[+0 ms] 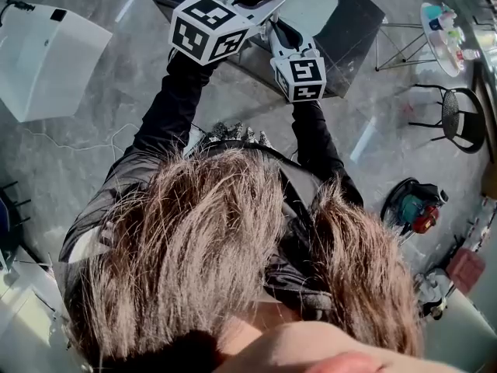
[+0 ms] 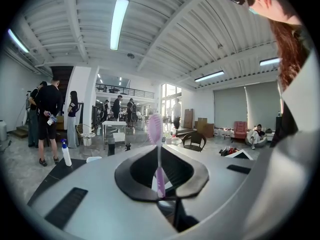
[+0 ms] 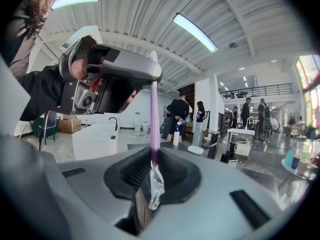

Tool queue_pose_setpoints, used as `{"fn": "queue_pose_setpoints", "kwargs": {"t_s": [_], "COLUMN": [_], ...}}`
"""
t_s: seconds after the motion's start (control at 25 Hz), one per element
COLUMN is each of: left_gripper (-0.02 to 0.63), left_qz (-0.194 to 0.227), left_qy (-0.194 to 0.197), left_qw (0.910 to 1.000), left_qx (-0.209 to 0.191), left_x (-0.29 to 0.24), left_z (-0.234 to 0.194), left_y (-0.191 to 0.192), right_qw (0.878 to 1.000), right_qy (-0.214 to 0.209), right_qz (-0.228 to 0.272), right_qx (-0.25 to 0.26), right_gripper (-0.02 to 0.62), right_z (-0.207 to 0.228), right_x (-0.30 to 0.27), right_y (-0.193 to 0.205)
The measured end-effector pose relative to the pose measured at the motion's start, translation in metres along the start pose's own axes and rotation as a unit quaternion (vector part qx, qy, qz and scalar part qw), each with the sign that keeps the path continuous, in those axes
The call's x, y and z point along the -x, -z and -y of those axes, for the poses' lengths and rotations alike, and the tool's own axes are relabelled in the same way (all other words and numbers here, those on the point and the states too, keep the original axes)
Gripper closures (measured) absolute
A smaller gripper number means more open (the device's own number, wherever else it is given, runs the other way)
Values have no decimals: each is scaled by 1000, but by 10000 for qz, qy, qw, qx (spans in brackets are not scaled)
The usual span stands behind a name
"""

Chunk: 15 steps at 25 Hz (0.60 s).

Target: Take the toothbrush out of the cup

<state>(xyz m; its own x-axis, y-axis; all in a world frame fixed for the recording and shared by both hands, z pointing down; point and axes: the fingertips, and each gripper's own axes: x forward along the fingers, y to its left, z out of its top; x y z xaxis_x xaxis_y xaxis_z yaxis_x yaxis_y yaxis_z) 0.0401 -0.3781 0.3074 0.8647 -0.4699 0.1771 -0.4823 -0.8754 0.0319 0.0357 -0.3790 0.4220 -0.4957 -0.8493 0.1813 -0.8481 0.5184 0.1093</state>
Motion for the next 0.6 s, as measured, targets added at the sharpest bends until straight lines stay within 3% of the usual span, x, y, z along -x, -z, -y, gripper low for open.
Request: {"fn": "queue_pose_setpoints", "kwargs": {"t_s": [0.16, 0.36, 0.48, 0.52, 0.6], "left_gripper": [578, 577, 575, 569, 488], "left_qz": [144, 307, 386, 414, 470], "left_qy": [-106, -198, -247, -268, -251], "left_qw": [9998, 9973, 9963, 9961, 9961], "left_qx": [-105, -639, -726, -738, -699], "left_x": [1, 2, 3, 3, 4], "left_z": [-1, 3, 2, 2, 2], "left_y": [-2, -3, -4, -4, -6], "right_qw": [10000, 10000, 9999, 9999, 9999], "right_qy": [-19, -53, -72, -70, -54], "right_qz": [-11, 3, 18, 25, 32], "right_qx": [-15, -60, -105, -117, -136], "right_gripper": [549, 551, 551, 551, 551], "right_z": [0, -1, -3, -3, -2], "right_x": [1, 2, 2, 2, 2], "right_y": [-1, -2, -3, -4, -5]}}
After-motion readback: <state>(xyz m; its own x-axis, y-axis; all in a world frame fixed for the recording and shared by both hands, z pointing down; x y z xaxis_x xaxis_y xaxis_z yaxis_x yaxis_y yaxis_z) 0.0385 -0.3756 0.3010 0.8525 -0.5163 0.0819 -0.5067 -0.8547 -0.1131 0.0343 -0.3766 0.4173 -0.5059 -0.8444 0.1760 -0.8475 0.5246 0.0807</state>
